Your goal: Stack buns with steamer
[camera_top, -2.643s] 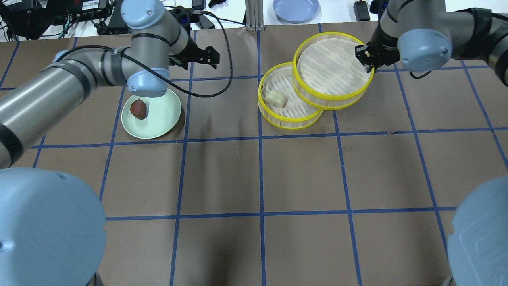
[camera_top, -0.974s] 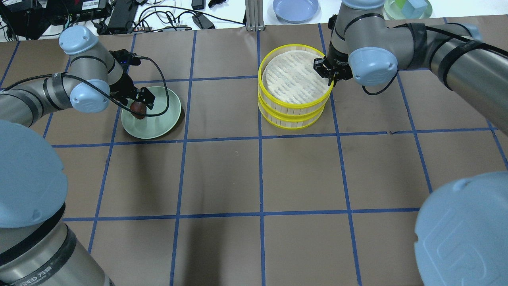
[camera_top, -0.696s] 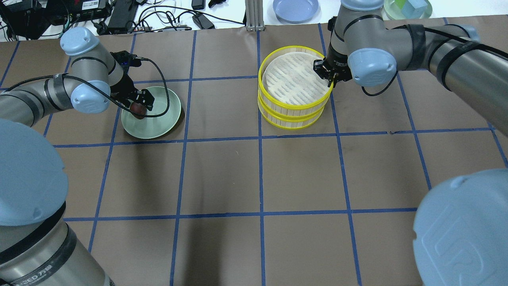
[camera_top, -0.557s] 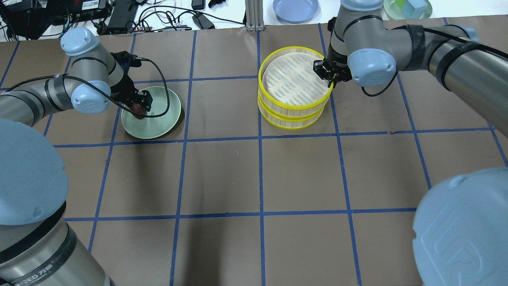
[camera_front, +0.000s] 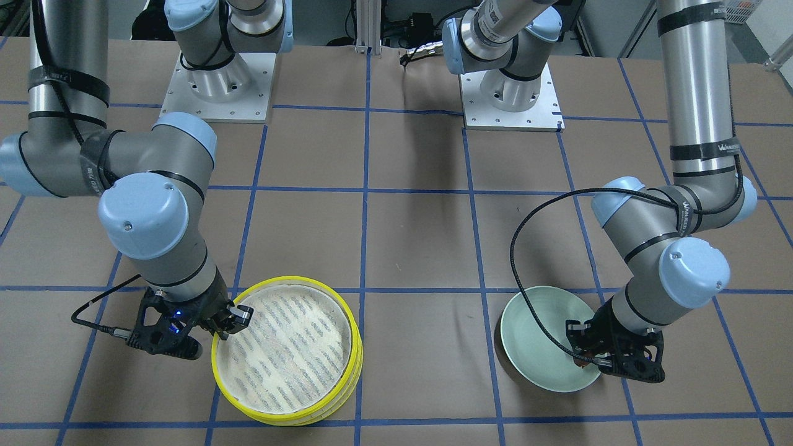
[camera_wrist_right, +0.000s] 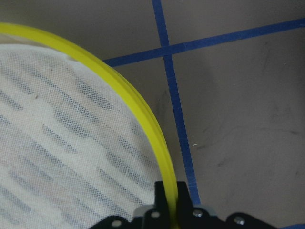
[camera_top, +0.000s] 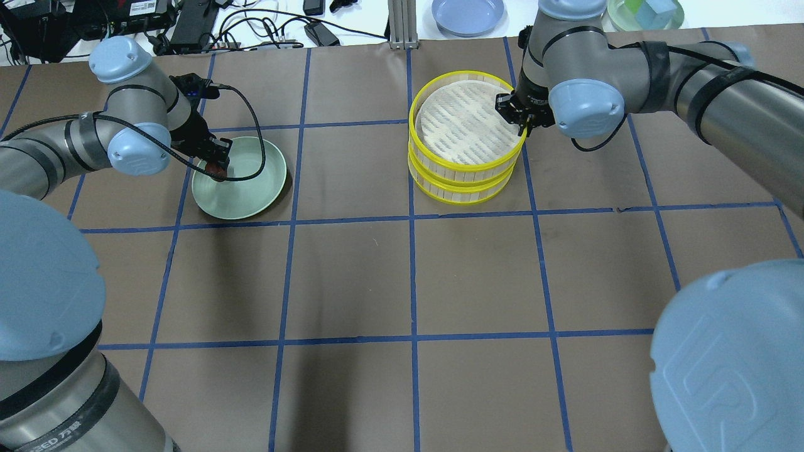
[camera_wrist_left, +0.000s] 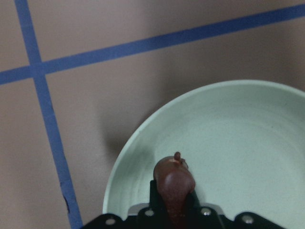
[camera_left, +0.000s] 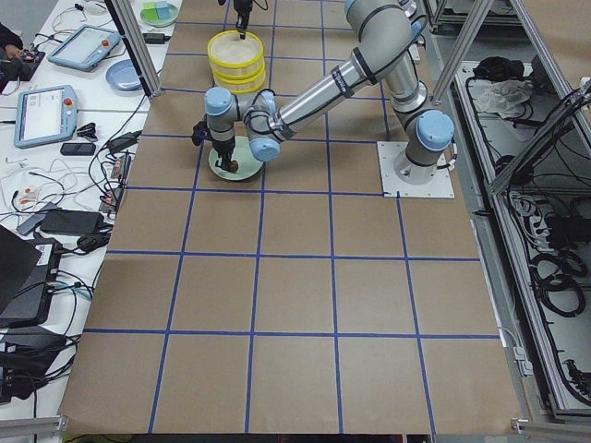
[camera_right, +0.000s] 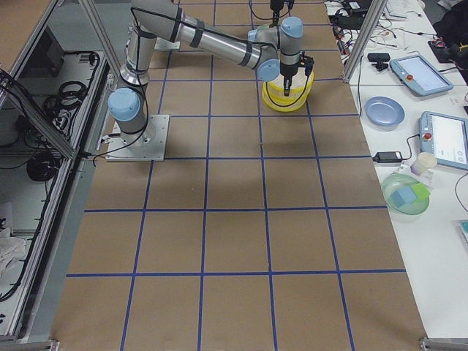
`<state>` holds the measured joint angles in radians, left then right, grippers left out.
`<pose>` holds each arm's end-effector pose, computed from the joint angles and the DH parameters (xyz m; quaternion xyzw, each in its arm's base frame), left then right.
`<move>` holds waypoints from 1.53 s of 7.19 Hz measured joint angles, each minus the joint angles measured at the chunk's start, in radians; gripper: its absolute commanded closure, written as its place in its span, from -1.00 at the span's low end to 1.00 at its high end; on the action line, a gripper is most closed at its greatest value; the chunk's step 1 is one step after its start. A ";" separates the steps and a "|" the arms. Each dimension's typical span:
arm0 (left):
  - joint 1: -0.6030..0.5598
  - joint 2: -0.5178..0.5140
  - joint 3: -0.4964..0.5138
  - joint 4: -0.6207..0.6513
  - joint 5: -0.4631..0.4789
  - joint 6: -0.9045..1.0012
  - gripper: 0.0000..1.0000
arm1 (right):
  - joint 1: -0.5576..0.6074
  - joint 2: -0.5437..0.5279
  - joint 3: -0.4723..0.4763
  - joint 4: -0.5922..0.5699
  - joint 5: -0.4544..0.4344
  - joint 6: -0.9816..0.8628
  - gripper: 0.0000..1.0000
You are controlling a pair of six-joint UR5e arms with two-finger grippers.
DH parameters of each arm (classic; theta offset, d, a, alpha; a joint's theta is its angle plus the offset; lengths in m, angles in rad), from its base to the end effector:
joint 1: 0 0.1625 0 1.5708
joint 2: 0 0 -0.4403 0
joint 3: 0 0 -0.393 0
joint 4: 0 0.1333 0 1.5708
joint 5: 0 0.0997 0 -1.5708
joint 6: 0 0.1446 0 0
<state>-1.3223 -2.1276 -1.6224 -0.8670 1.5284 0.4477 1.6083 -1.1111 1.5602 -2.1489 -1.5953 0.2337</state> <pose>0.0292 -0.6819 0.1774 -0.1003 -0.9936 0.0520 0.0036 0.1547 -0.6615 0.2559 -0.0985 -0.9930 0.0655 0.0034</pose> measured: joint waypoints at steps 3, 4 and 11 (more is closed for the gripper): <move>-0.002 0.075 0.029 0.004 -0.009 -0.072 1.00 | -0.001 0.009 0.001 -0.008 0.000 0.001 0.72; -0.011 0.099 0.031 0.004 -0.014 -0.131 1.00 | -0.001 0.009 0.001 -0.006 0.001 0.003 0.72; -0.143 0.190 0.033 0.006 -0.024 -0.416 1.00 | -0.001 0.005 0.007 0.008 0.001 0.003 -0.40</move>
<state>-1.4656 -1.9375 -1.5895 -0.8607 1.5046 0.0320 1.6076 -1.1057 1.5674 -2.1405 -1.5948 0.2365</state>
